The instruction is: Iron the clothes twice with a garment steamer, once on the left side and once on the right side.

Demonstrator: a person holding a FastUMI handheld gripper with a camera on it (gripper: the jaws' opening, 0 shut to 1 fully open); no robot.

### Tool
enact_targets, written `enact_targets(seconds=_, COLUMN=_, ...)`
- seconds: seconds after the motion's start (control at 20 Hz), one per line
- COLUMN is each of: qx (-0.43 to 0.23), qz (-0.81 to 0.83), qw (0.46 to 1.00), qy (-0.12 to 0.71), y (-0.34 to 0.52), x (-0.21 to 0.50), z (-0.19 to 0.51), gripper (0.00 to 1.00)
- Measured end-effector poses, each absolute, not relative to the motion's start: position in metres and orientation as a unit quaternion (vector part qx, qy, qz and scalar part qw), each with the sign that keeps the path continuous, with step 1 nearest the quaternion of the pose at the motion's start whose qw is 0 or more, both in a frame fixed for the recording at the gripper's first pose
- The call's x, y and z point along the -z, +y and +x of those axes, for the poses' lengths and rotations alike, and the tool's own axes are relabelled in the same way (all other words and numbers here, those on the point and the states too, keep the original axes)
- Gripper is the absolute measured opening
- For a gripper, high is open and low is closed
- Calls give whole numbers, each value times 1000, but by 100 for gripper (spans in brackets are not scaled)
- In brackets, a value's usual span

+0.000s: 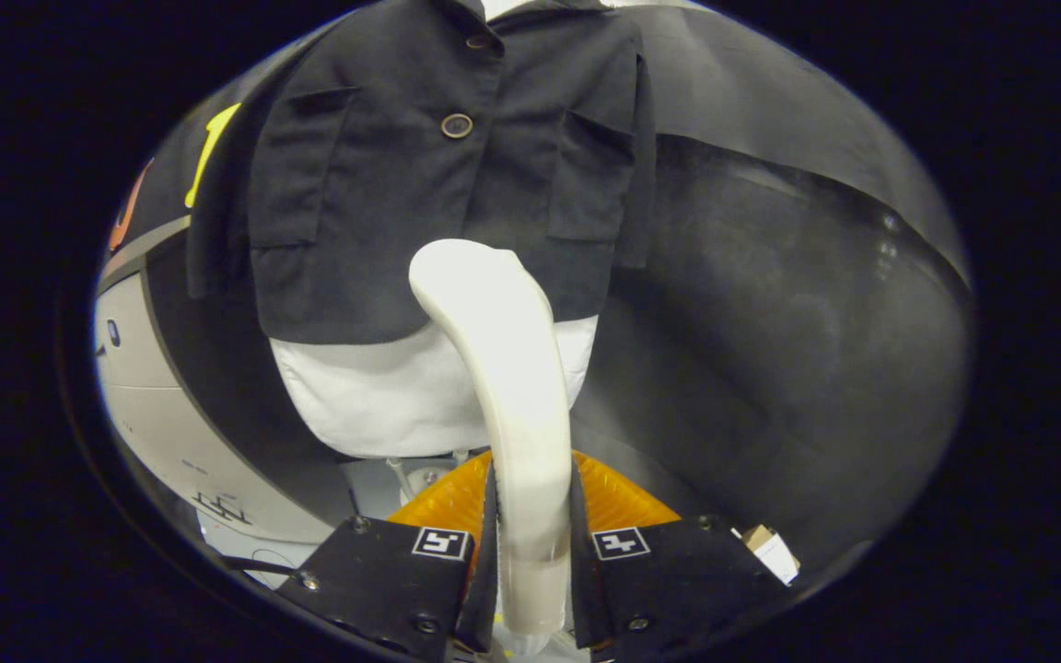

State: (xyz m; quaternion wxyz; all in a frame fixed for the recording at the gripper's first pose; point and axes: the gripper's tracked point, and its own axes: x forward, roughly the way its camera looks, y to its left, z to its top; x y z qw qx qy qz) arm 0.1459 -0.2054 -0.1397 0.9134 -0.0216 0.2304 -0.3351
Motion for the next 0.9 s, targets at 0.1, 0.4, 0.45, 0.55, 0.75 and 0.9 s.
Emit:
enact_targets(seconds=0.1, qx=329, qz=-24, qw=919, qy=218, y=-185, x=128, z=137, gripper=35)
enact_targets(seconds=0.4, qx=301, qz=-49, qw=936, qy=174, y=-106, x=90, z=94, gripper=35)
enact_targets(seconds=0.45, qx=298, qz=-53, qw=939, qy=163, y=-93, x=82, z=86, gripper=35)
enact_targets(seconds=0.55, qx=292, qz=-59, qw=944, qy=143, y=-66, x=65, z=68, gripper=35)
enact_targets(seconds=0.75, qx=259, qz=-65, qw=958, qy=102, y=-15, x=23, z=42, gripper=35)
enact_targets(seconds=0.9, qx=215, qz=-61, qw=972, qy=65, y=16, x=-7, z=34, gripper=35)
